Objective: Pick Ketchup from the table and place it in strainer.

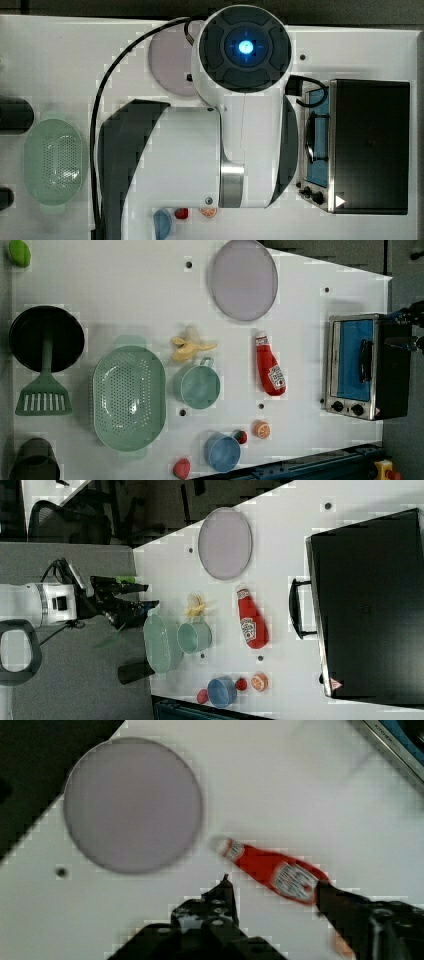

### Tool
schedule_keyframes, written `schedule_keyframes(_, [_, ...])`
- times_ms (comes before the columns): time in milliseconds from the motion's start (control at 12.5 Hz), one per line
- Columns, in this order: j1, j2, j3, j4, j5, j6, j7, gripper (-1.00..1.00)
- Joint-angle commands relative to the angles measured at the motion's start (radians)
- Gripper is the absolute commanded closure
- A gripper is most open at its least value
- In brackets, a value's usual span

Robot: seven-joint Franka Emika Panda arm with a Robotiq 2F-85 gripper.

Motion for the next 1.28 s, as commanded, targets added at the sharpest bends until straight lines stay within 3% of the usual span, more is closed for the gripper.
schedule_keyframes(80, [-0.097, -0.168, 0.030, -0.011, 0.023, -0.180, -0.065, -0.58])
schedule_keyframes(240, [-0.096, -0.161, 0.032, -0.021, 0.023, -0.176, -0.078, -0.99])
schedule_keyframes(800, [-0.093, -0.046, 0.059, -0.154, 0.023, -0.100, -0.321, -1.00])
schedule_keyframes(1280, [-0.091, 0.001, 0.075, -0.382, 0.023, 0.213, -0.803, -1.00])
